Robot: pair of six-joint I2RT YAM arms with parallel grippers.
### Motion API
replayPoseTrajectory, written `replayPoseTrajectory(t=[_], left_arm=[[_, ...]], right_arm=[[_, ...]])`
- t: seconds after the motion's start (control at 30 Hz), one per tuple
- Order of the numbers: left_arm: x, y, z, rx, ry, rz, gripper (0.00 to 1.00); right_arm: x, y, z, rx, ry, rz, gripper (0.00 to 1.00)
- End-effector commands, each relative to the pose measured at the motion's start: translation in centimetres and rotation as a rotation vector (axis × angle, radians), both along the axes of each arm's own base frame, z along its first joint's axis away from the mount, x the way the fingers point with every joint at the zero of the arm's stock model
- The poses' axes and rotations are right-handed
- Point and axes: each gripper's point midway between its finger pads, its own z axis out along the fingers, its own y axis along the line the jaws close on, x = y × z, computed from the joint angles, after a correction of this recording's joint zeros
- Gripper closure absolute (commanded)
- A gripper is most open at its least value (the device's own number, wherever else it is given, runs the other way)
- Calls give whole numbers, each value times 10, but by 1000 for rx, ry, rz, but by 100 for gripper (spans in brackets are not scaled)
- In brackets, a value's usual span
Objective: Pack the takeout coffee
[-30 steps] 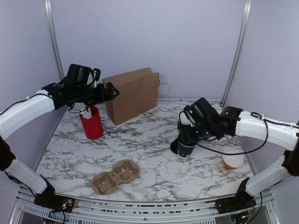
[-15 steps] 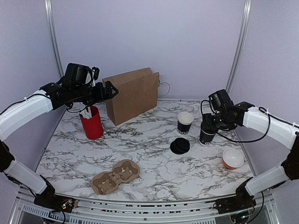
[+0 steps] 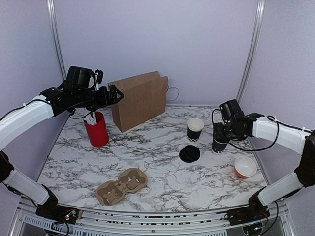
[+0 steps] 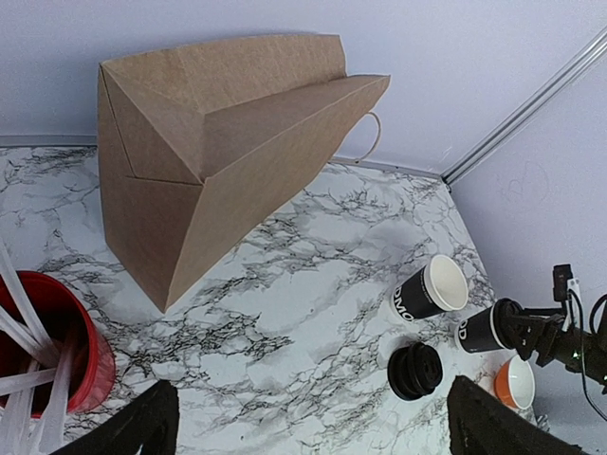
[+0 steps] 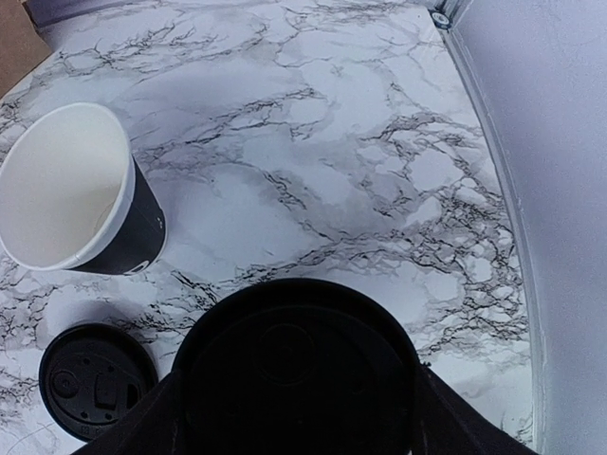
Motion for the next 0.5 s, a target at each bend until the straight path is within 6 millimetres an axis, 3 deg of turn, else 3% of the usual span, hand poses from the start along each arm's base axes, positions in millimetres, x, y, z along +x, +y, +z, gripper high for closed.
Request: replayPoseTrajectory(t=[0.0, 0.47], left_arm=[[-6, 7, 4, 10, -1, 2, 1], [-8, 9, 2, 11, 1, 8, 1]], right_arm=[[5, -4, -1, 15, -31, -25, 24], [-1, -3, 3, 43, -29, -24, 14]])
